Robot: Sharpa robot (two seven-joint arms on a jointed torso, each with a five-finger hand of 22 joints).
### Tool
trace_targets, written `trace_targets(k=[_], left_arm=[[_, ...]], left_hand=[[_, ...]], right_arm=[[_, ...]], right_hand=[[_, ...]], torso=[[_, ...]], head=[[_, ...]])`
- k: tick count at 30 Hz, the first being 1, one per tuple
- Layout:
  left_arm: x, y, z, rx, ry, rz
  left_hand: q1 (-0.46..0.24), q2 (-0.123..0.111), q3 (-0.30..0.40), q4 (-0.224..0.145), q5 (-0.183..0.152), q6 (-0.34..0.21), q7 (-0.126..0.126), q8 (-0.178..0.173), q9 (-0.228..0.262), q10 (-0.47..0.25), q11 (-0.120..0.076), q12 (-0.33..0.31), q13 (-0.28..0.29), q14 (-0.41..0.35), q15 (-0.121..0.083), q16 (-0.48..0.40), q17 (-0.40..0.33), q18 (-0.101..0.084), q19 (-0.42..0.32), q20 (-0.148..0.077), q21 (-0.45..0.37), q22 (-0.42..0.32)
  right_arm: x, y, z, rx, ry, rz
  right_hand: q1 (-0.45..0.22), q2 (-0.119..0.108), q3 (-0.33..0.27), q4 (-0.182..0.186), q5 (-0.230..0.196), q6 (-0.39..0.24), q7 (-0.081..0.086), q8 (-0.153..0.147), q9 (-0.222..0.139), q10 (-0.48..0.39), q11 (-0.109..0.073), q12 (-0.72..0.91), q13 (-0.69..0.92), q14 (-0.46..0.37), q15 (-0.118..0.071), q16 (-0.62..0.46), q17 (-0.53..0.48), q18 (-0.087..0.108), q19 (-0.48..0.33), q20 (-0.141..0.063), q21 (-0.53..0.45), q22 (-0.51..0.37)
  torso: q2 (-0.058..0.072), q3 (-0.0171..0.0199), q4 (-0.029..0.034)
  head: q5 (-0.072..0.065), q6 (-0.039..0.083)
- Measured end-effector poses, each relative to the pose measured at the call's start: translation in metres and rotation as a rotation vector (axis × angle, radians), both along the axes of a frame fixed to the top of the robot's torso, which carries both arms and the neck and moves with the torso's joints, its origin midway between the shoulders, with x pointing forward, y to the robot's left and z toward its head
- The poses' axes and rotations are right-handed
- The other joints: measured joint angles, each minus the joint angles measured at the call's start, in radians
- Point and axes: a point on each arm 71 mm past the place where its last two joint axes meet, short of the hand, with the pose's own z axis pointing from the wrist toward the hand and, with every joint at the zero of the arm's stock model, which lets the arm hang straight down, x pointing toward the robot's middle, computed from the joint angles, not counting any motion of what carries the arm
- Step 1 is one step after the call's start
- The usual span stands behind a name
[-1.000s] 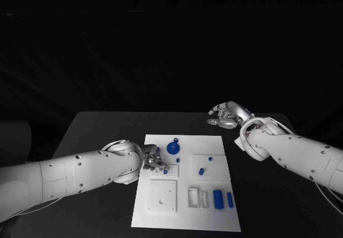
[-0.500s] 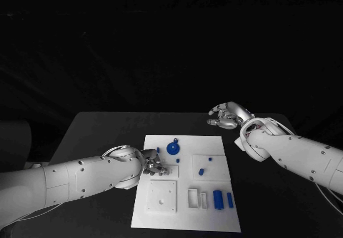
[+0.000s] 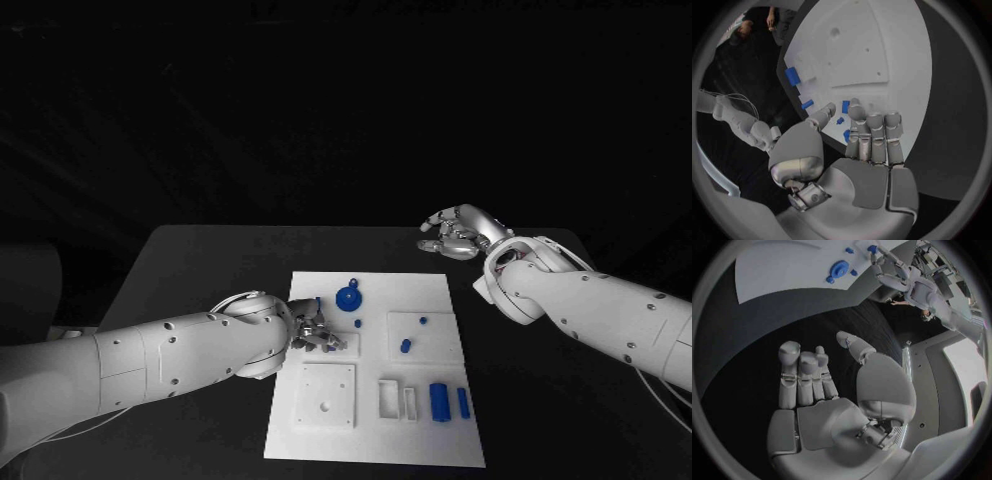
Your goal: Assemble the parts on the task board
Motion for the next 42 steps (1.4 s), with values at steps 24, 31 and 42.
trace_targets(k=[24,31,42], left_arm=[[0.0017,-0.0033,-0.0021,0.004,0.010,-0.006],[0.0031,-0.0038,-0.0026,0.003,0.011,-0.003],[0.0030,-0.0037,-0.0046,0.002,0.018,0.002]], left_hand=[[0.111,0.099,0.016,-0.125,0.004,0.005,-0.006,0.022,-0.016,0.004,-0.004,0.012,-0.014,-0.002,-0.002,0.012,-0.013,0.001,0.000,0.000,0.016,-0.015],[0.079,0.092,-0.009,-0.096,-0.002,0.005,-0.006,0.023,-0.020,0.004,-0.004,0.012,-0.017,0.000,-0.004,0.012,-0.015,-0.009,0.000,0.000,0.016,-0.020],[0.009,0.032,-0.026,-0.046,-0.015,0.005,-0.009,0.023,-0.029,0.004,-0.004,0.012,-0.022,0.001,-0.005,0.016,-0.019,-0.009,0.000,0.000,0.016,-0.028]], right_arm=[[-0.0001,-0.0004,-0.0001,-0.001,0.001,0.000],[-0.0001,-0.0004,-0.0001,-0.001,0.001,0.000],[-0.0002,-0.0005,0.0000,-0.001,0.001,0.000]], right_hand=[[0.000,0.000,0.000,0.000,0.000,-0.002,-0.002,0.000,0.000,0.000,0.000,0.000,-0.001,0.000,0.000,0.000,0.000,0.000,0.000,0.000,0.000,0.000],[0.000,0.000,0.000,0.000,0.000,-0.002,-0.002,0.000,0.000,0.000,0.000,0.000,-0.001,0.000,0.000,0.000,0.000,0.000,-0.001,0.000,0.000,0.000],[0.000,0.000,0.000,0.000,0.000,-0.003,0.000,0.000,0.000,0.000,0.000,0.000,-0.002,0.000,0.000,0.000,0.000,0.000,-0.004,0.000,0.000,0.000]], torso=[[0.000,0.0001,0.0005],[0.000,0.0001,0.0006],[0.000,-0.0003,0.0007]], head=[[-0.004,-0.004],[-0.004,-0.004],[-0.003,-0.004]])
